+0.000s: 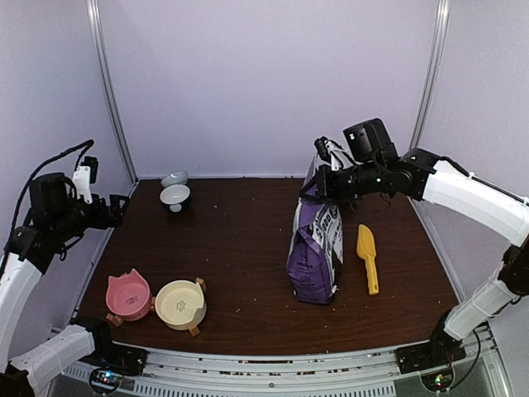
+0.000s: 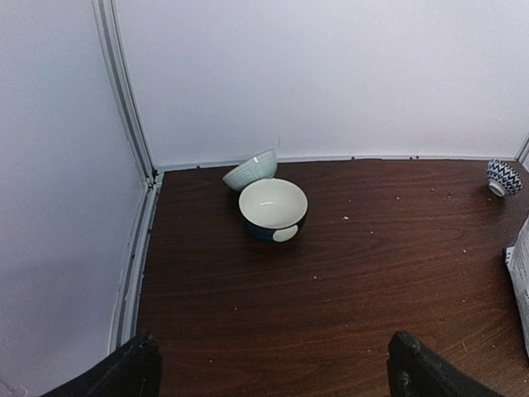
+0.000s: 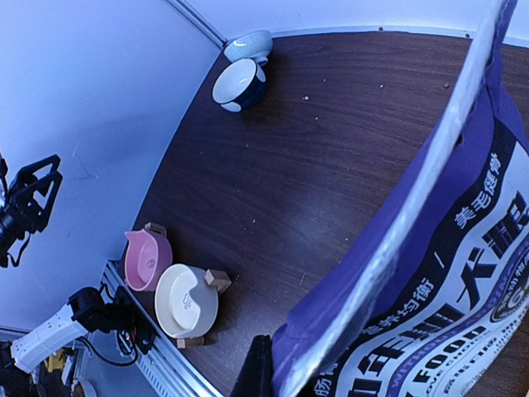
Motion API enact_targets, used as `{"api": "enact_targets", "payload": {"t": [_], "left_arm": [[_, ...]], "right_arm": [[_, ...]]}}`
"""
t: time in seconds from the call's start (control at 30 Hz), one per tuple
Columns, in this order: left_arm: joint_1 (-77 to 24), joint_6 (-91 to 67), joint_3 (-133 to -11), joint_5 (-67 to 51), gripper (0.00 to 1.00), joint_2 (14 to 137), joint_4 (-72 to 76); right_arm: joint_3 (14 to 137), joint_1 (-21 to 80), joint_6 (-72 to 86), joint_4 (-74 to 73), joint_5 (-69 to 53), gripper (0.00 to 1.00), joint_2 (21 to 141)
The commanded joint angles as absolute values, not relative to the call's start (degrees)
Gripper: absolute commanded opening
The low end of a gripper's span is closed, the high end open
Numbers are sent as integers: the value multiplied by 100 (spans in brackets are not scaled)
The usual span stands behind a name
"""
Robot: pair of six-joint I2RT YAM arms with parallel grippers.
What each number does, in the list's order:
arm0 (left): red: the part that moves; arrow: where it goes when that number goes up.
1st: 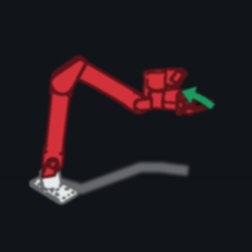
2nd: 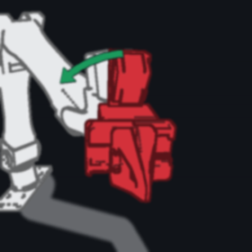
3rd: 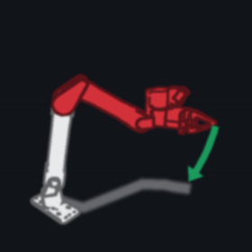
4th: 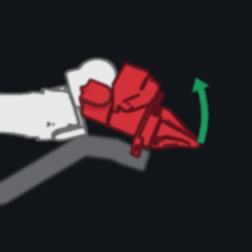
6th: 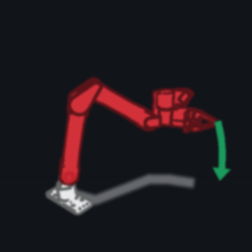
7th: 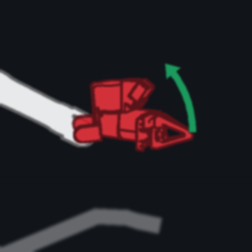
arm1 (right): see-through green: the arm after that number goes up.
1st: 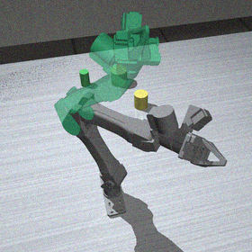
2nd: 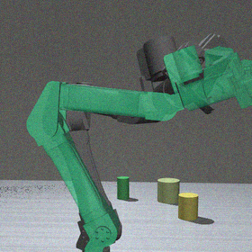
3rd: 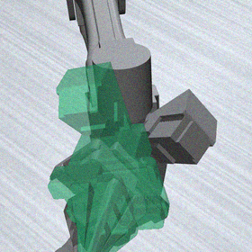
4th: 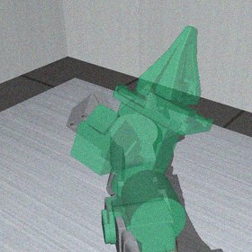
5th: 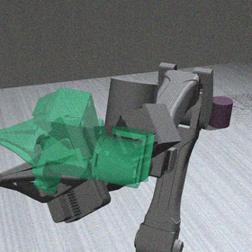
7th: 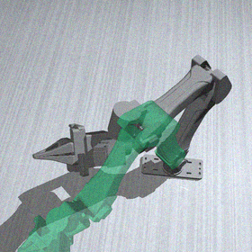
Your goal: Serve the pet food
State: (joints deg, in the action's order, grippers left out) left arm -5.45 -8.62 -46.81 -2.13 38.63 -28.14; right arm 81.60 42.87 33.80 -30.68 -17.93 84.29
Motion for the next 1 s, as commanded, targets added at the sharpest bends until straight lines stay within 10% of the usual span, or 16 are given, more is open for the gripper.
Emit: {"api": "enact_targets", "payload": {"t": [0.0, 0.33, 0.7, 0.97], "left_arm": [[-560, -793, -4702, -291, 98, 3956, -2672], [-1067, -2293, -4451, -1354, 97, 3705, -2233], [-3973, -3145, -5251, 292, 96, 4597, -2037], [-5079, -3289, -6420, 238, 95, 5827, -1661]], "right_arm": [[8824, 4438, 2840, -2912, -2045, 0, 7719], [8386, 4723, 3072, -3038, -2301, 0, 7151], [8352, 5393, 3579, -2237, -1699, 2, 8189], [8268, 5285, 3423, -2839, -539, 67, 7593]]}}
